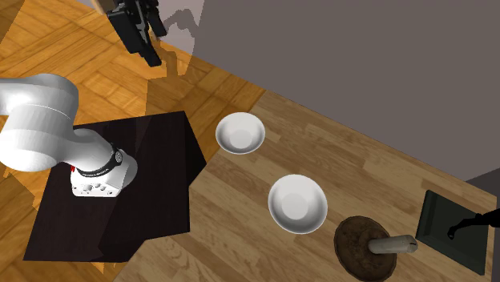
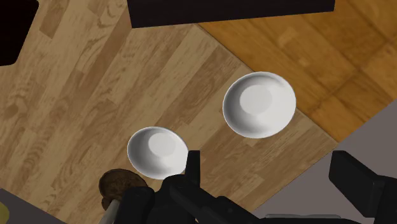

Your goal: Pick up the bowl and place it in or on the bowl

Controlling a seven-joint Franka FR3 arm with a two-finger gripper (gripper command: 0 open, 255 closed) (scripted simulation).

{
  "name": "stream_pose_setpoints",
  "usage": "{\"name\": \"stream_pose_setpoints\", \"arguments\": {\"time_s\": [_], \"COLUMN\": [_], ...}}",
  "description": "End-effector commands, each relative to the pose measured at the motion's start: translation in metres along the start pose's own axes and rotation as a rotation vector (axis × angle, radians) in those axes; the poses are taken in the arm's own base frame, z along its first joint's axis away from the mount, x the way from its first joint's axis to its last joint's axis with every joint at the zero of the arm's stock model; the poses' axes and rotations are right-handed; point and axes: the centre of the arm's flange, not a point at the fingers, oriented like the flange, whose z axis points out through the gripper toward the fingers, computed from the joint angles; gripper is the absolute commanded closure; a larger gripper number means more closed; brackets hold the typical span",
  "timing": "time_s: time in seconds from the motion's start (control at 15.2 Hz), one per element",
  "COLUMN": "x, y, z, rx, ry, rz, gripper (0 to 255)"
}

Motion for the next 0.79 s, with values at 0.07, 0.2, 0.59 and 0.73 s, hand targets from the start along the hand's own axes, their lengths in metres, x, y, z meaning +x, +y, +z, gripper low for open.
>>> {"name": "stream_pose_setpoints", "arguments": {"time_s": [0.07, 0.2, 0.59, 0.73], "x": [0.006, 0.017, 0.051, 0.062], "y": [-0.002, -0.005, -0.012, -0.013], "z": [0.012, 0.036, 0.108, 0.133], "rx": [-0.011, -0.033, -0.1, -0.122], "ry": [0.0, -0.001, -0.004, -0.005], "rz": [-0.004, -0.013, -0.039, -0.047], "gripper": [0, 0, 0, 0]}}
